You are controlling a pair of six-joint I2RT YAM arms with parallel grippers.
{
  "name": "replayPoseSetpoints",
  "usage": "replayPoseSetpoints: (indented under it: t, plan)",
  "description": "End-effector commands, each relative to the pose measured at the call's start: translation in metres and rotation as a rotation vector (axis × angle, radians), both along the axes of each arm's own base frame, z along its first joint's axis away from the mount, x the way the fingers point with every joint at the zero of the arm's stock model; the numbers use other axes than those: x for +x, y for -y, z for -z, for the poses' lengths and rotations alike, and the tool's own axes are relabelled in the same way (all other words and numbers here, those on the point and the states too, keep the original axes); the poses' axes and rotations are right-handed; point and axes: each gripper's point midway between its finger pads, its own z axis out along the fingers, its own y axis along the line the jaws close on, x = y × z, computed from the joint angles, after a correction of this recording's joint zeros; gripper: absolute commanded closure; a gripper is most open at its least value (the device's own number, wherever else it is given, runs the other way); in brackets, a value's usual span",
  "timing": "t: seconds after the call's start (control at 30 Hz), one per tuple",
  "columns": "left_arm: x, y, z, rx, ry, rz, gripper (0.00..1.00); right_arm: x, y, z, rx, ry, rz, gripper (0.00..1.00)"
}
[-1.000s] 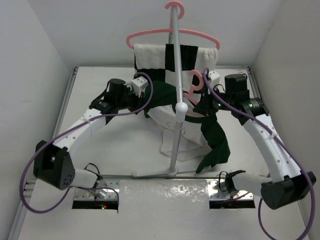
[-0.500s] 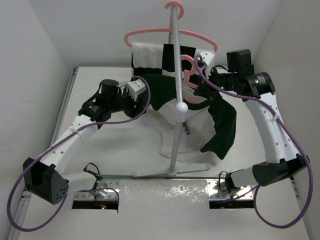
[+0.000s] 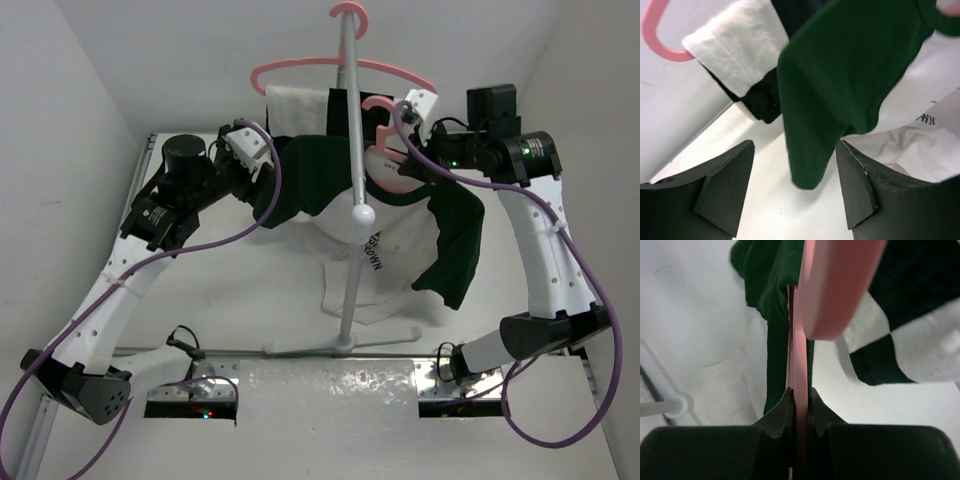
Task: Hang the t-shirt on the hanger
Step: Place the hanger at the clothesline.
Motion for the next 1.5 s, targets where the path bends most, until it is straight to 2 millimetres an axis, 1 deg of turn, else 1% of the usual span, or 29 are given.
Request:
replayPoseSetpoints:
  t: [0.0,0.03,0.07,0.13,0.23,0.3,0.37,0.4,0.43,0.47,0.53,0.57,0.6,0.67,0.7,0.83,0.9,1.03,1.1,1.13,1.2,1.23,1.27,1.3,1.33,1.37,1.4,1.43,1.47]
  plan:
    - [0.011,-0.007,-0.028,-0.012,0.084,-0.051,0.36,0.020,0.016,-0.052,0.103,0.161,0.063,1.00]
    - [0.012,-0.008,-0.029,-0.013,0.089,-0.055,0.36,0.021,0.016,-0.063,0.121,0.194,0.052,1.00]
    - [0.013,-0.008,-0.029,-0.013,0.091,-0.057,0.36,0.020,0.014,-0.069,0.128,0.210,0.030,1.00]
    - [0.014,-0.011,-0.027,-0.005,0.092,-0.072,0.36,0.014,0.004,-0.086,0.167,0.246,-0.039,1.00]
    - [0.015,-0.016,-0.020,0.007,0.091,-0.098,0.36,0.015,-0.006,-0.086,0.203,0.224,-0.090,1.00]
    - [0.016,-0.018,-0.016,0.012,0.086,-0.108,0.36,0.022,-0.008,-0.077,0.207,0.187,-0.095,1.00]
    - [0.015,-0.021,-0.016,0.013,0.089,-0.120,0.36,0.024,-0.014,-0.076,0.228,0.172,-0.121,1.00]
    - [0.016,-0.022,-0.016,0.015,0.092,-0.129,0.36,0.024,-0.017,-0.079,0.245,0.172,-0.136,1.00]
    - [0.017,-0.023,-0.016,0.019,0.092,-0.131,0.36,0.024,-0.023,-0.090,0.263,0.202,-0.160,1.00]
    - [0.017,-0.024,-0.014,0.021,0.092,-0.133,0.36,0.023,-0.028,-0.095,0.287,0.197,-0.178,1.00]
    - [0.018,-0.024,-0.010,0.025,0.087,-0.135,0.36,0.029,-0.035,-0.102,0.300,0.210,-0.190,1.00]
    - [0.018,-0.024,-0.009,0.022,0.082,-0.131,0.36,0.036,-0.038,-0.097,0.303,0.194,-0.189,1.00]
    - [0.017,-0.024,-0.009,0.020,0.083,-0.130,0.36,0.039,-0.041,-0.098,0.309,0.196,-0.196,1.00]
    - [0.016,-0.024,-0.007,0.018,0.082,-0.129,0.36,0.043,-0.049,-0.091,0.314,0.167,-0.208,1.00]
    - [0.016,-0.026,-0.007,0.018,0.082,-0.132,0.36,0.044,-0.057,-0.084,0.312,0.140,-0.225,1.00]
    - [0.017,-0.030,-0.005,0.026,0.082,-0.148,0.36,0.049,-0.073,-0.073,0.286,0.131,-0.242,1.00]
    - [0.016,-0.031,-0.005,0.027,0.083,-0.146,0.36,0.052,-0.077,-0.071,0.288,0.124,-0.249,1.00]
    - [0.012,-0.031,-0.001,0.073,0.087,-0.112,0.36,0.053,-0.077,-0.052,0.267,0.070,-0.254,1.00]
    - [0.011,-0.032,-0.001,0.133,0.115,-0.082,0.34,0.051,-0.075,-0.045,0.247,0.058,-0.259,1.00]
    - [0.012,-0.034,-0.001,0.156,0.125,-0.081,0.28,0.051,-0.075,-0.043,0.241,0.055,-0.258,1.00]
    - [0.020,-0.041,-0.006,0.226,0.155,-0.093,0.01,0.050,-0.074,-0.038,0.229,0.045,-0.260,1.00]
    - [0.023,-0.044,-0.009,0.252,0.160,-0.093,0.00,0.051,-0.072,-0.038,0.221,0.046,-0.251,0.99]
    - [0.034,-0.047,-0.002,0.298,0.143,-0.077,0.00,0.051,-0.070,-0.032,0.212,0.033,-0.237,0.63]
    - [0.038,-0.051,-0.019,0.296,0.158,-0.082,0.00,0.051,-0.068,-0.031,0.206,0.037,-0.228,0.48]
    - [0.051,-0.051,-0.014,0.299,0.136,-0.078,0.00,0.052,-0.065,-0.028,0.190,0.048,-0.223,0.37]
    - [0.058,-0.060,-0.032,0.291,0.164,-0.100,0.00,0.049,-0.060,-0.029,0.187,0.064,-0.210,0.16]
    - [0.063,-0.062,-0.030,0.303,0.150,-0.098,0.00,0.049,-0.057,-0.031,0.187,0.075,-0.195,0.04]
    - [0.077,-0.067,-0.019,0.337,0.124,-0.103,0.00,0.045,-0.051,-0.034,0.182,0.086,-0.171,0.01]
    - [0.082,-0.071,-0.017,0.350,0.113,-0.108,0.00,0.048,-0.043,-0.038,0.182,0.113,-0.147,0.01]
